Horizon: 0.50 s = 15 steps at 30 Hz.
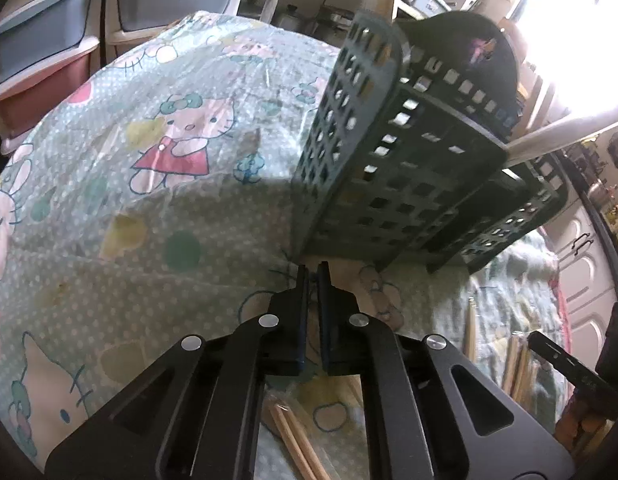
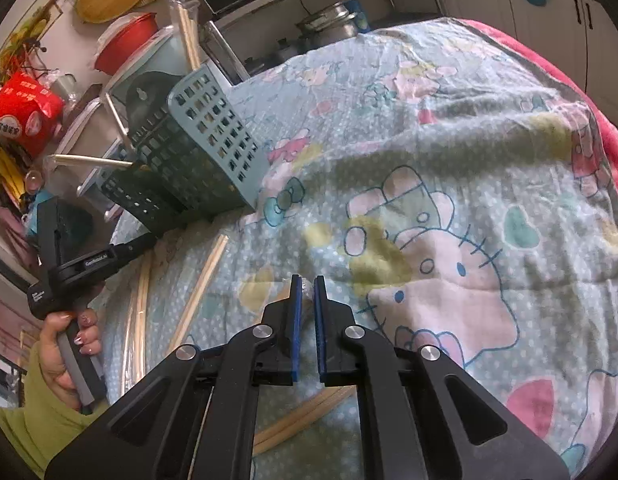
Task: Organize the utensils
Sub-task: 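Close the left gripper on a chopstick while the right gripper grasps another chopstick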
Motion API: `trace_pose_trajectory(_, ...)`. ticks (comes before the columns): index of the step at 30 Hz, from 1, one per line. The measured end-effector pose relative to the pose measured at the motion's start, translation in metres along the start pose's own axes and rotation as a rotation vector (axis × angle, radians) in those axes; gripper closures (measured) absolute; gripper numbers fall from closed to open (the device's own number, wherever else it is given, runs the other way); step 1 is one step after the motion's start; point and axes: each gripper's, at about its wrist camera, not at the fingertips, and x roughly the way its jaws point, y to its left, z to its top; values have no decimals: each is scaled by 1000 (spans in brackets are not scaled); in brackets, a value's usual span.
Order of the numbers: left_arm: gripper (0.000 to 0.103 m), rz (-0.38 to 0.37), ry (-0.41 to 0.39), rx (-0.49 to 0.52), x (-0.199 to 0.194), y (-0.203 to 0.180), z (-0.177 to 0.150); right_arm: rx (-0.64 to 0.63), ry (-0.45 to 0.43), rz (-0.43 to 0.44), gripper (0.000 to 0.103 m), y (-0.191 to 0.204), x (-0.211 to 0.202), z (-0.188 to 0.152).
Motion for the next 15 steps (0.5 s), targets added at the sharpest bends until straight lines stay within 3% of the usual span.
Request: trace_pose_trajectory(15,102,-93,-171,46,-75,-33,7,-73,-156,44,100,27,-49,20)
